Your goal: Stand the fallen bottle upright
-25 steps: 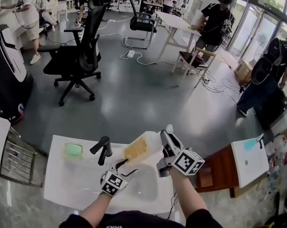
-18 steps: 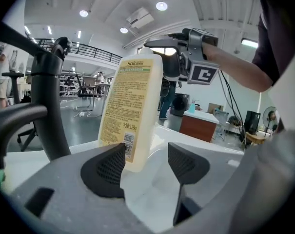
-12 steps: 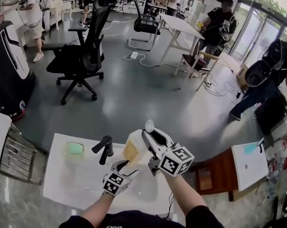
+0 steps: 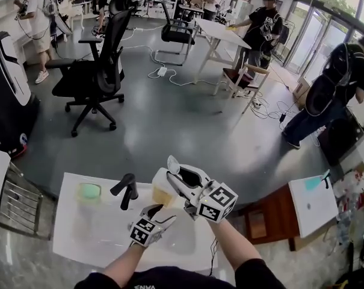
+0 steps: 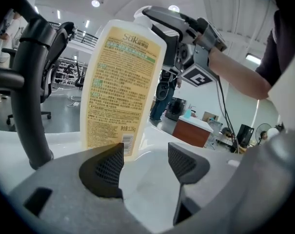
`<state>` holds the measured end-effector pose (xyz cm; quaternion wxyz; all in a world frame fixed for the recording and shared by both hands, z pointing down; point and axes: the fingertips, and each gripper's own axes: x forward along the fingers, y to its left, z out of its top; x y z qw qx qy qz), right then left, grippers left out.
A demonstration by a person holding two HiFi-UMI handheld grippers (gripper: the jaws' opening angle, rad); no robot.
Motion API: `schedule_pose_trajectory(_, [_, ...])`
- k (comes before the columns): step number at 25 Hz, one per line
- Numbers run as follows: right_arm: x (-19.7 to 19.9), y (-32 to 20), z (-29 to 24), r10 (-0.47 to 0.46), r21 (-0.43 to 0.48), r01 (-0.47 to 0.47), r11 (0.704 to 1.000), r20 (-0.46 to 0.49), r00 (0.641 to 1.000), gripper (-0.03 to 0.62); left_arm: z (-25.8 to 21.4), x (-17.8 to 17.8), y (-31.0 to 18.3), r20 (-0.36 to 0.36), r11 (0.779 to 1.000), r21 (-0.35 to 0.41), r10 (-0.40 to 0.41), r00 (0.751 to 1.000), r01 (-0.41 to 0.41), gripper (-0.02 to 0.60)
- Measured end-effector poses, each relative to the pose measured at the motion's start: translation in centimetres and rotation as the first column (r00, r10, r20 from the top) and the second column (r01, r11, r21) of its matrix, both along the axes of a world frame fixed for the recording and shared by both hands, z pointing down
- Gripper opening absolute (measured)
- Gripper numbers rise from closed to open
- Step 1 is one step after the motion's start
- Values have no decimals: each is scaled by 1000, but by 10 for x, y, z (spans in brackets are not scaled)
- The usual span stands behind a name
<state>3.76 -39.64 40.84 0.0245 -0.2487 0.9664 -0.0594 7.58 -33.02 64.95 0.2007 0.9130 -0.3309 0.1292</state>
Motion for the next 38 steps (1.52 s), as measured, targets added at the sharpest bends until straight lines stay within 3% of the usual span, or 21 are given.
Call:
schedule_pose_trajectory(3, [6,-4,4,36,-35,-35,999,29,999,181,-4,-2,-1,-7,1000,10,-1,1000,1,281])
schedule_pose_trajectory(12, [40,12,1,140,-65,-134,989,95,986,186,-28,-20,11,-1,998,63,-20,1000,20,281])
schedule_pose_trajectory(17, [62,38,-4,202,-77,-192,978,138,970,159,-55,-26,30,-17,993,114,-39,999,41,281])
schedule_pose_trajectory(24, [98,93,12,321,-98,-310,946,146,936,66,-85,-29,71,-75,982,164,-83,994,94,276])
schedule_pose_trajectory(27, [112,119,22,373,-111,-360,926,141,917,6,-101,-29,91,-89,971,214,-86,992,103,223])
schedule_pose_trajectory(38, [137,214,42,457,-166,-433,886,150,877,3,-142,-35,171,-87,937,340,-54,995,80,49])
